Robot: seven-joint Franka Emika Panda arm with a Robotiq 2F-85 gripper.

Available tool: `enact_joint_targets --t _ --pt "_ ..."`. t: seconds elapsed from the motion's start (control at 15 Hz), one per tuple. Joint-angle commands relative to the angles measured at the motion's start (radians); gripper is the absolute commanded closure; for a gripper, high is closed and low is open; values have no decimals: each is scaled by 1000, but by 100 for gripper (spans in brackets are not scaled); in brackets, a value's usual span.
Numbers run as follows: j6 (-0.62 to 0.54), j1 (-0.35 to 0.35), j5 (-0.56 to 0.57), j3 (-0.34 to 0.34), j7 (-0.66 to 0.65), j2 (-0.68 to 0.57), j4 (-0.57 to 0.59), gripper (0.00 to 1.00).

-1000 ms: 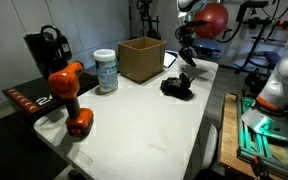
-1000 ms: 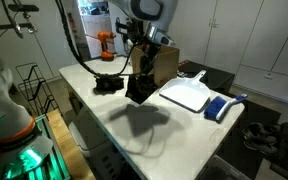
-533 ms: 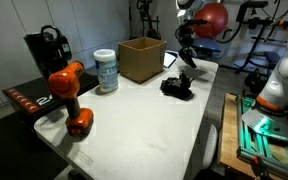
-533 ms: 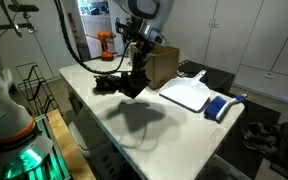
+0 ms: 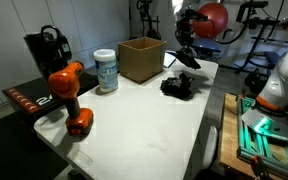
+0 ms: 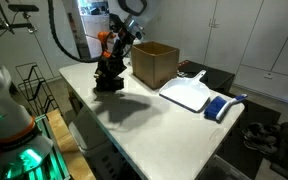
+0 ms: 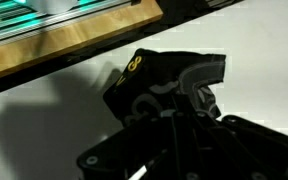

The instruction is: Pick up the second glove from the right and put it on the leftmost glove, pick up the glove to the right of the stacked glove and put it on the stack of gloves, pick up the rightmost glove and put it on the stack of gloves, pick up all the gloves and put them in the cardboard box

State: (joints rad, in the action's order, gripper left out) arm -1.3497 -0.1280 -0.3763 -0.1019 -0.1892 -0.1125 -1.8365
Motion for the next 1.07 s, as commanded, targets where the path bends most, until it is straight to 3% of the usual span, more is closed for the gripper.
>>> enact_joint_targets --t 0.0,0.27,0.8,0.87,1.0 --pt "-8 29 -116 15 -97 -3 -56 100" --pt "-51 61 -154 31 -190 -35 -97 100" --pt "-292 100 -86 34 -284 -109 -154 100" --pt "-313 107 -69 35 -299 -113 -157 74" --pt "-336 112 -54 38 -287 -114 -162 68"
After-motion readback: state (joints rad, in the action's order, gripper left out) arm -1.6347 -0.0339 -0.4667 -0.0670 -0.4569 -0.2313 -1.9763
